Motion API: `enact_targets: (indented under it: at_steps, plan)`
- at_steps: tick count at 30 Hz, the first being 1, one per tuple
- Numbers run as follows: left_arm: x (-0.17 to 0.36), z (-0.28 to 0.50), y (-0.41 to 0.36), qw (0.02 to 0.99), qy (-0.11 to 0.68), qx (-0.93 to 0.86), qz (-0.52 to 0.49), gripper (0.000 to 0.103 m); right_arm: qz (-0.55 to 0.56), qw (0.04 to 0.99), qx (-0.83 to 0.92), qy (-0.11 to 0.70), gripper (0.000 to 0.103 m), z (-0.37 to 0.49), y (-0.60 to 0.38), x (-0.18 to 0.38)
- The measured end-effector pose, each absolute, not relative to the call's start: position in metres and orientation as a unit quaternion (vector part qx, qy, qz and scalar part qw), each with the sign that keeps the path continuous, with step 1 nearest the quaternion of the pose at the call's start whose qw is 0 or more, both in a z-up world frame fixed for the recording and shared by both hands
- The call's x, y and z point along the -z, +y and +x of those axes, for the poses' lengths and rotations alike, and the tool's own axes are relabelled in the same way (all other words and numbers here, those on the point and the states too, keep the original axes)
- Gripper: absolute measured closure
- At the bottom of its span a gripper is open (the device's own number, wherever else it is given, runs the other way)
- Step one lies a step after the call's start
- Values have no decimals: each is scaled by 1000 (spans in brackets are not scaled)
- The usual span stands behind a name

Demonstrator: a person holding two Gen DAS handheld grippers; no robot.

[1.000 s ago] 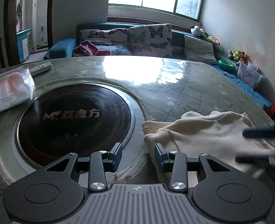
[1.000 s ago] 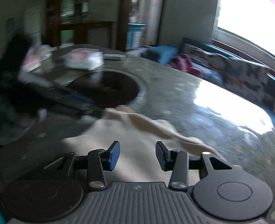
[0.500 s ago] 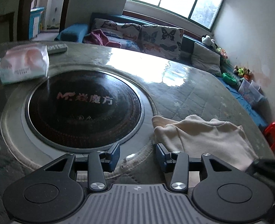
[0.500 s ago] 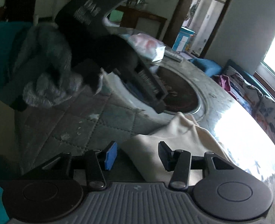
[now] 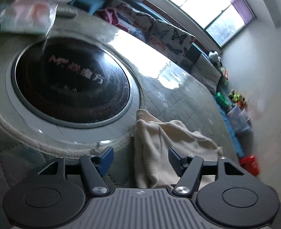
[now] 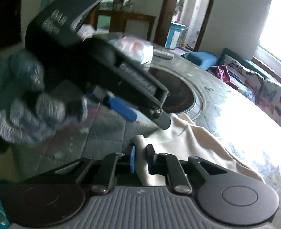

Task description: Fold clothes

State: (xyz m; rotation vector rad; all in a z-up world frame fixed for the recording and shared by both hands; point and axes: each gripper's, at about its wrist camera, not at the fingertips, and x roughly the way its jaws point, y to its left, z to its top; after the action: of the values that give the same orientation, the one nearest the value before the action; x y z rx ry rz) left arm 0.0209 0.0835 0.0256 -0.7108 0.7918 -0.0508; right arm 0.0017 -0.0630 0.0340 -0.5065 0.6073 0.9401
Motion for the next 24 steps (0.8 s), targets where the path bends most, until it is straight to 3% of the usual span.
enact_targets:
  at_steps: [15, 19, 21, 24]
  plan:
    - [-6, 41, 79, 799, 393, 25, -455, 38, -159, 833, -446, 285, 95, 16, -99, -62]
    - [1, 45, 80, 785, 396, 26, -475, 53, -156, 831, -450, 285, 95, 13, -101, -60]
    - [5, 45, 82, 780, 398, 24, -482, 70, -155, 830, -453, 285, 95, 11, -100, -59]
    - [12, 44, 84, 774, 400, 24, -491, 80, -151, 830, -452, 290, 94, 12, -99, -55]
